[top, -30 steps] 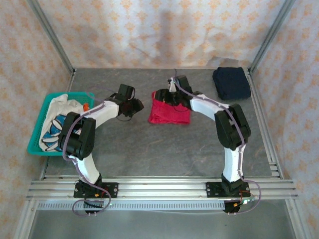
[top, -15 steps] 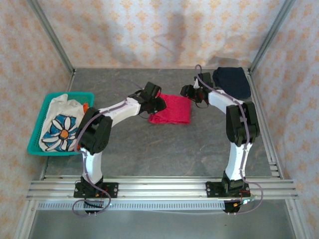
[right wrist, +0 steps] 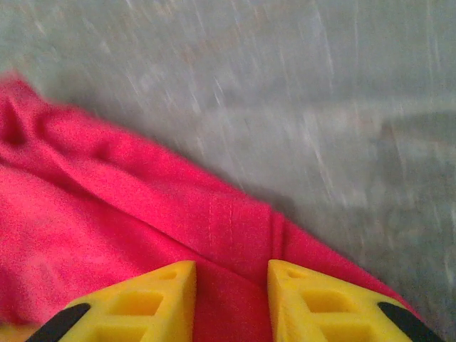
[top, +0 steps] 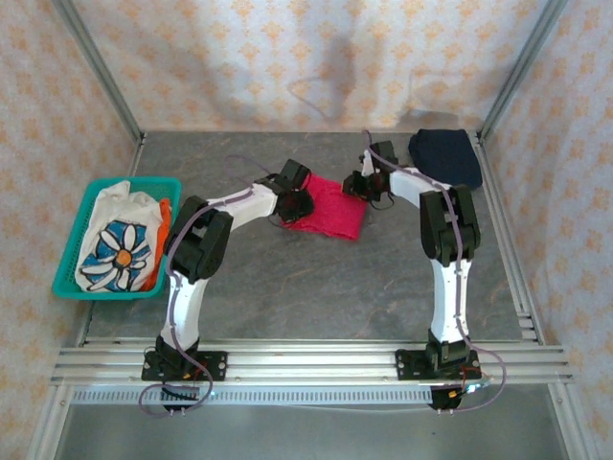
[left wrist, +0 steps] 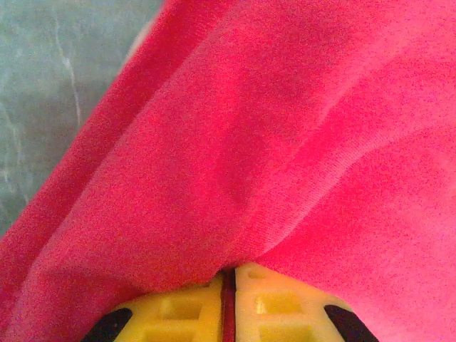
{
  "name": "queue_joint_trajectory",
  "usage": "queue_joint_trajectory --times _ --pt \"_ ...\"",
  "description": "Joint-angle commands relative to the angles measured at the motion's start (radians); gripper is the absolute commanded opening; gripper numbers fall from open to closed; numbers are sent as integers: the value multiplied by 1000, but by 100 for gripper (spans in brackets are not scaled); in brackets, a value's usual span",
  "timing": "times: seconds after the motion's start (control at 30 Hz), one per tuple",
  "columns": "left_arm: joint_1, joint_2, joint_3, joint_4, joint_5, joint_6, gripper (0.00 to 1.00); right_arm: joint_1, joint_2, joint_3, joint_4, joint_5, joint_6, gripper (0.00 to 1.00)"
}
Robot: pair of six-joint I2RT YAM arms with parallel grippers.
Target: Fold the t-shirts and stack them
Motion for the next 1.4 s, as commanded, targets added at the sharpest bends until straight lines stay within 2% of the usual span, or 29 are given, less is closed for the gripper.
queue_joint_trajectory --times 0.0,0.13,0.27,0.37,0.43,0.53,0.6,0.73,0.83,0.9,1.17,1.37 --pt "32 69 75 -104 -53 49 13 2 -132 -138 2 -22 -20 31" --pt "51 143 195 -166 -57 73 15 14 -263 -326 64 -44 15 30" --pt "56 204 337 -229 -58 89 25 69 -373 -473 120 -48 63 31" --pt "56 232 431 -267 -55 93 30 100 -449 -524 152 -39 96 36" --pt "57 231 457 -278 -51 98 33 99 -503 -545 169 24 114 41" --pt "51 190 442 -278 -56 105 44 66 -537 -523 170 119 109 51" --pt "46 133 392 -259 -77 113 55 44 -497 -466 154 134 79 72" --pt "45 5 258 -205 -102 106 76 32 -349 -290 50 143 -6 90" --pt "44 -101 134 -160 -141 90 88 35 -244 -167 -2 134 -55 90" --pt "44 -161 57 -133 -156 79 91 44 -182 -89 -50 106 -102 89" --pt "44 -348 -211 -55 -208 32 91 122 43 216 -290 115 -295 87" --pt "44 -453 -340 -30 -234 20 91 178 101 273 -336 204 -326 84"
